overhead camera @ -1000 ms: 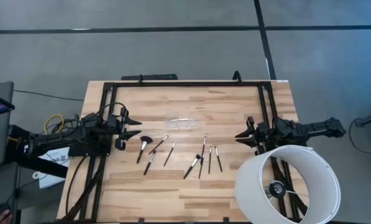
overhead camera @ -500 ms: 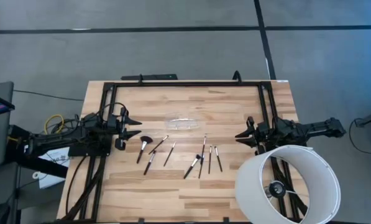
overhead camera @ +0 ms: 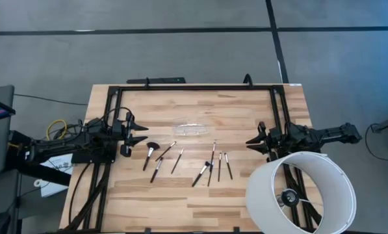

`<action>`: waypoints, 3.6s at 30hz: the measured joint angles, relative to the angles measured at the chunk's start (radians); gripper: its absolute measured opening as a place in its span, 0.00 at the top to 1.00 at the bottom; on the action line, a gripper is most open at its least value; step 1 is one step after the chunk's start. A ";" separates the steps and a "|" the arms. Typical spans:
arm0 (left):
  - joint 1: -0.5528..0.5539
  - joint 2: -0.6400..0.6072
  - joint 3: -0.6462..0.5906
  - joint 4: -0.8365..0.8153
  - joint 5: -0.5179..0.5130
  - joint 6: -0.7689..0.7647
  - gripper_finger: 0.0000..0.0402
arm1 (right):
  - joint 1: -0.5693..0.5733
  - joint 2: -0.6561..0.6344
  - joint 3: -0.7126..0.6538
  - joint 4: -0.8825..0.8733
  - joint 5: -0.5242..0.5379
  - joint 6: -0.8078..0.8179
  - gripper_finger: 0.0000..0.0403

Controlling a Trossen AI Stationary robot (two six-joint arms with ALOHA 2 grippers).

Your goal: Put items in baskets/containers

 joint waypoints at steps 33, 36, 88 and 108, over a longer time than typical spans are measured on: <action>0.000 0.000 0.000 0.000 0.000 0.000 0.59 | 0.000 0.000 0.000 0.000 0.000 0.000 0.84; 0.000 0.000 0.000 0.000 0.000 0.000 0.59 | 0.000 0.000 0.000 0.000 0.000 0.000 0.84; 0.000 0.000 0.000 0.031 0.000 -0.033 0.59 | 0.000 0.000 0.000 0.000 0.000 0.000 0.84; 0.000 0.063 0.000 0.067 -0.018 -0.165 0.59 | 0.000 0.000 0.000 0.303 0.028 -0.002 0.84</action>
